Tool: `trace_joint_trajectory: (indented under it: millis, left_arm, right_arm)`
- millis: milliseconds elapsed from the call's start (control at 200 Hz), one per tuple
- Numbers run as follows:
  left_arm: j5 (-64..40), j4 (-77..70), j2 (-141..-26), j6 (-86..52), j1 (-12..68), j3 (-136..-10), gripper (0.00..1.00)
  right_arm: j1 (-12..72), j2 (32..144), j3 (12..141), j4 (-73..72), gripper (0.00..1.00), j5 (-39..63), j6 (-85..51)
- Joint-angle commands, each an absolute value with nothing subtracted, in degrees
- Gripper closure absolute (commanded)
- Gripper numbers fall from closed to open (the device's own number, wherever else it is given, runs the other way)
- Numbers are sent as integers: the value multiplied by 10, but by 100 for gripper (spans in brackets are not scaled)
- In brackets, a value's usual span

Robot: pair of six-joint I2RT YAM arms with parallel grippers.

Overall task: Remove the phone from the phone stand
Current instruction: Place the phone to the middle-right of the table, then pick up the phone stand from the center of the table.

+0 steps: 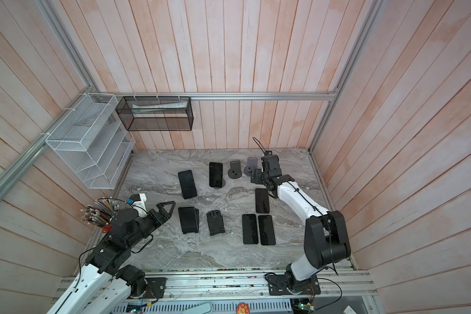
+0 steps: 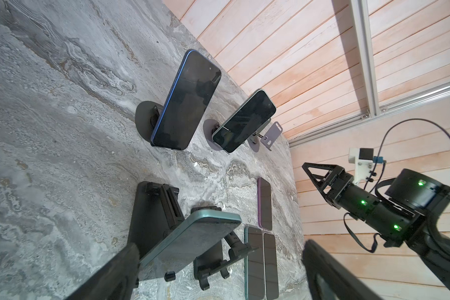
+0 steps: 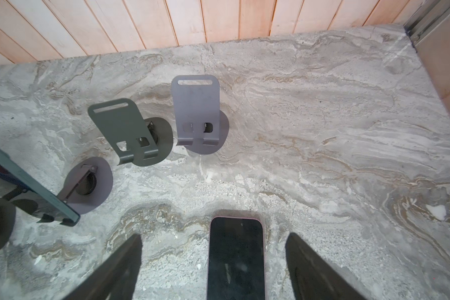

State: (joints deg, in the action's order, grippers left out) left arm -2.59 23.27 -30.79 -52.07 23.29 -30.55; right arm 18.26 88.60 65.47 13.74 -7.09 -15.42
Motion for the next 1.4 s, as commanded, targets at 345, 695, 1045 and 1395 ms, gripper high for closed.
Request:
trace_joint_trajectory:
  millis: [345, 695, 1045, 1395]
  left_arm:
    - [5, 302, -243, -510, 231, -332, 0]
    - [-34, 268, -259, -529, 232, -313, 0]
    - [-33, 305, -223, -542, 231, -285, 1]
    - [-22, 299, -212, -538, 231, -269, 0]
  right_arm:
    - [364, 728, 551, 149, 12, -134, -262]
    - [565, 772, 478, 78, 3, -124, -377]
    - [609, 886, 508, 69, 4, -155, -399]
    - [634, 942, 518, 88, 25, -281, -416]
